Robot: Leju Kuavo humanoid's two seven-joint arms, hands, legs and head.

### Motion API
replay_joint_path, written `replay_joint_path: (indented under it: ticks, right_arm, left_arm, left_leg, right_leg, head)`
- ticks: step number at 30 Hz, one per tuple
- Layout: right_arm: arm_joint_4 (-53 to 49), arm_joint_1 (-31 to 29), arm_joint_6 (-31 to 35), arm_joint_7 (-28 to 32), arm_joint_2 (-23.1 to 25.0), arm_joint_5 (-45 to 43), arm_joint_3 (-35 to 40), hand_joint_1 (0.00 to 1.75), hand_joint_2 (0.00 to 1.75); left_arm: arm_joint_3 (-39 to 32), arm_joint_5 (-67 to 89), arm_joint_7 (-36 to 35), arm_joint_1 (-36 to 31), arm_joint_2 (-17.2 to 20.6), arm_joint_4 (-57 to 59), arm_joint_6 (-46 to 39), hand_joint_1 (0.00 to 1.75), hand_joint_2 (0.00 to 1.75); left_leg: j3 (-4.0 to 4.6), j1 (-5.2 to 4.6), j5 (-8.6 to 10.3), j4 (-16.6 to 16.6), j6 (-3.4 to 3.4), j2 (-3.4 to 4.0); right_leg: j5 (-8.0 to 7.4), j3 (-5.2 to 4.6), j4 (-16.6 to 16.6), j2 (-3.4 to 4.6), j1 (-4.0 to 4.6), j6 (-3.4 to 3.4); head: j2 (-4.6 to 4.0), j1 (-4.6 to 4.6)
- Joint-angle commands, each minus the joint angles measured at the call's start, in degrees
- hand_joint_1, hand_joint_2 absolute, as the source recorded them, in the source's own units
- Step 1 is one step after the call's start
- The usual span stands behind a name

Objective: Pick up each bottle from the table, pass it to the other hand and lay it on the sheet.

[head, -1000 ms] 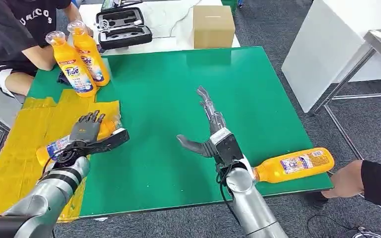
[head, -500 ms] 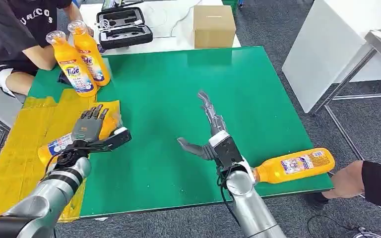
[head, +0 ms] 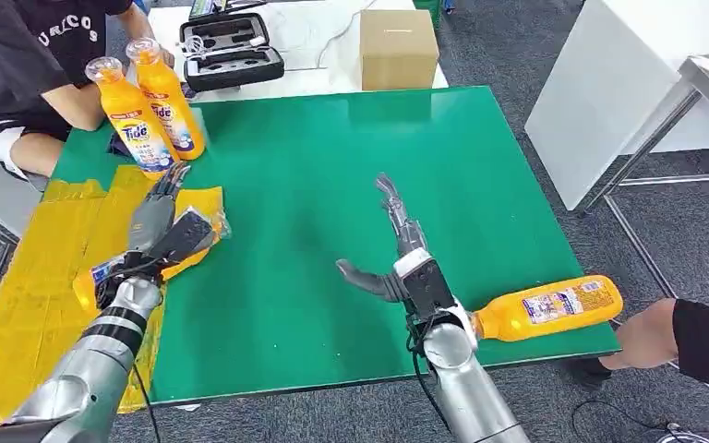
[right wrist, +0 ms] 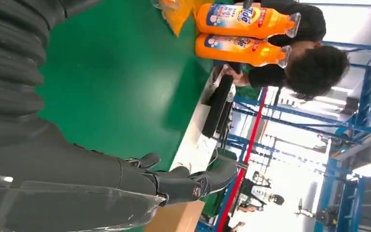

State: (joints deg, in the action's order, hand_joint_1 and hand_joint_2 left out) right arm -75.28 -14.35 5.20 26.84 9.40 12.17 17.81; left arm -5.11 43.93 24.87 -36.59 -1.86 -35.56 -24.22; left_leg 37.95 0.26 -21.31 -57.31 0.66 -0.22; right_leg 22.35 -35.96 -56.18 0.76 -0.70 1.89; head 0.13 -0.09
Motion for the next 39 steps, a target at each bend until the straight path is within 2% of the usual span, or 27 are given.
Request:
replay_joint_path:
  ticks: [1, 5, 8, 10, 11, 12, 13, 14, 18, 20, 23, 26, 30, 34, 39]
  right_arm:
    - [2.3, -0.5, 1.3, 0.4, -0.6, 0.5, -0.9, 0.0, 1.75]
    - [1.6, 0.1, 2.2, 0.5, -1.1, 1.4, -1.2, 0.0, 1.75]
    - [-0.5, 1.6, 6.6, -1.0, -3.1, 8.7, -0.5, 0.0, 1.75]
    - [-2.9, 3.9, 7.6, -6.2, -7.5, 18.2, 1.9, 0.0, 1.75]
    - [-4.5, 5.2, 7.8, -7.0, -9.3, 21.2, 2.6, 0.0, 1.75]
    - [-7.6, 7.6, 7.9, -8.1, -12.0, 25.0, 3.4, 0.0, 1.75]
    - [-9.8, 9.3, 8.3, -9.0, -14.2, 29.0, 4.2, 0.0, 1.75]
    - [-12.0, 11.2, 8.6, -9.4, -15.7, 30.6, 4.3, 0.0, 1.75]
    - [-18.7, 18.2, 9.7, -14.9, -23.8, 40.6, 1.9, 0.0, 1.75]
    - [-19.5, 19.6, 9.4, -14.6, -25.4, 40.1, 0.0, 0.0, 1.75]
    - [-19.2, 19.1, 9.1, -14.4, -24.8, 40.1, -0.2, 0.0, 1.75]
    - [-19.1, 18.8, 8.8, -14.4, -24.4, 40.3, 0.1, 0.0, 1.75]
    - [-18.9, 18.8, 8.1, -15.0, -24.7, 40.5, 0.2, 0.0, 1.75]
    - [-21.3, 21.7, 4.4, -15.4, -31.1, 34.5, -6.9, 0.0, 1.75]
    - [-19.5, 20.7, -1.2, -11.7, -33.5, 29.1, -17.5, 0.0, 1.75]
  left_arm:
    - [-1.1, -5.5, 2.3, 2.6, -1.0, -7.0, -3.8, 0.0, 1.75]
    - [0.3, -8.2, 1.8, 5.4, -0.9, -11.6, -2.4, 0.0, 1.75]
    - [1.1, -17.2, 3.1, 9.7, -1.6, -17.7, 7.5, 0.0, 1.75]
    - [1.4, -23.5, 2.5, 14.9, -1.5, -22.9, 14.5, 0.0, 1.75]
    - [1.2, -25.6, 2.4, 17.0, -1.4, -24.8, 16.9, 0.0, 1.75]
    - [1.0, -28.3, 2.1, 19.9, -1.0, -26.9, 20.5, 0.0, 1.75]
    - [0.5, -30.6, 2.2, 21.5, -0.9, -27.9, 23.4, 0.0, 1.75]
    - [0.1, -31.8, 2.3, 22.6, -0.8, -28.4, 24.7, 0.0, 1.75]
    - [-0.6, -34.9, 2.4, 23.8, -1.7, -27.4, 28.4, 0.0, 1.75]
    - [-0.2, -34.9, 2.3, 23.5, -1.9, -26.8, 28.5, 0.0, 1.75]
    - [-0.1, -34.9, 2.3, 23.2, -1.8, -26.7, 28.5, 0.0, 1.75]
    - [-0.1, -34.9, 2.3, 23.2, -1.8, -26.7, 28.4, 0.0, 1.75]
    - [-0.2, -35.4, 1.9, 23.1, -1.8, -26.6, 28.8, 0.0, 1.75]
    - [0.8, -35.5, 1.9, 21.9, -2.3, -24.1, 28.9, 0.0, 1.75]
    - [3.3, -35.4, 2.5, 19.9, -3.3, -21.5, 28.6, 0.0, 1.75]
  left_leg:
    - [-0.29, 0.02, -0.13, 0.0, -0.02, -0.01]
    - [-0.18, 0.0, -0.08, 0.0, -0.01, 0.01]
    - [-0.25, 0.0, -0.11, 0.0, 0.0, -0.02]
    - [-0.35, 0.0, -0.17, 0.0, -0.01, -0.05]
    - [-0.28, -0.01, -0.12, 0.1, 0.0, -0.03]
    - [-0.57, -0.02, -0.23, 0.1, 0.01, 0.0]
    - [-0.35, -0.03, -0.16, 0.1, 0.01, 0.01]
    - [-0.54, -0.02, -0.29, 0.1, 0.0, 0.0]
    - [-0.23, -0.05, -0.25, 0.1, 0.0, -0.16]
    - [-0.08, -0.08, -0.24, 0.1, 0.06, -0.26]
    - [-0.32, -0.1, -0.45, 0.0, 0.08, -0.26]
    - [-0.05, -0.09, -0.36, 0.0, 0.02, -0.07]
    - [-0.31, -0.07, -0.46, 0.0, -0.01, -0.09]
    - [-0.22, -0.11, -0.37, 0.0, 0.03, -0.2]
    - [-0.27, -0.14, -0.41, -0.1, 0.08, -0.28]
  right_leg:
    - [0.12, 0.31, 0.0, -0.08, 0.03, -0.05]
    - [0.07, 0.19, 0.0, -0.04, -0.01, -0.03]
    - [0.11, 0.27, 0.1, -0.08, -0.01, -0.05]
    - [0.17, 0.39, 0.1, -0.12, 0.0, -0.06]
    - [0.11, 0.29, 0.1, -0.08, -0.02, -0.03]
    - [0.2, 0.59, 0.2, -0.08, -0.02, -0.04]
    - [0.12, 0.37, 0.2, -0.04, -0.04, -0.02]
    - [0.23, 0.58, 0.2, -0.08, -0.02, -0.04]
    - [0.21, 0.3, 0.1, -0.2, -0.07, -0.01]
    - [0.22, 0.16, 0.1, -0.26, -0.1, 0.02]
    - [0.43, 0.42, 0.1, -0.27, -0.1, 0.09]
    - [0.23, 0.09, 0.1, -0.03, -0.1, 0.11]
    - [0.32, 0.31, 0.1, -0.09, -0.06, 0.06]
    - [0.32, 0.25, 0.0, -0.21, -0.11, 0.12]
    - [0.37, 0.38, 0.0, -0.25, -0.15, 0.14]
  head:
    - [0.0, 0.0]
    - [0.0, 0.0]
    - [0.0, 0.0]
    - [0.0, 0.0]
    - [0.0, 0.0]
    - [0.0, -0.02]
    - [0.0, 0.0]
    - [0.0, -0.02]
    - [0.0, -0.02]
    - [0.0, 0.0]
    - [0.0, -0.02]
    - [0.0, 0.0]
    - [0.0, -0.02]
    - [0.0, -0.02]
    - [0.0, -0.02]
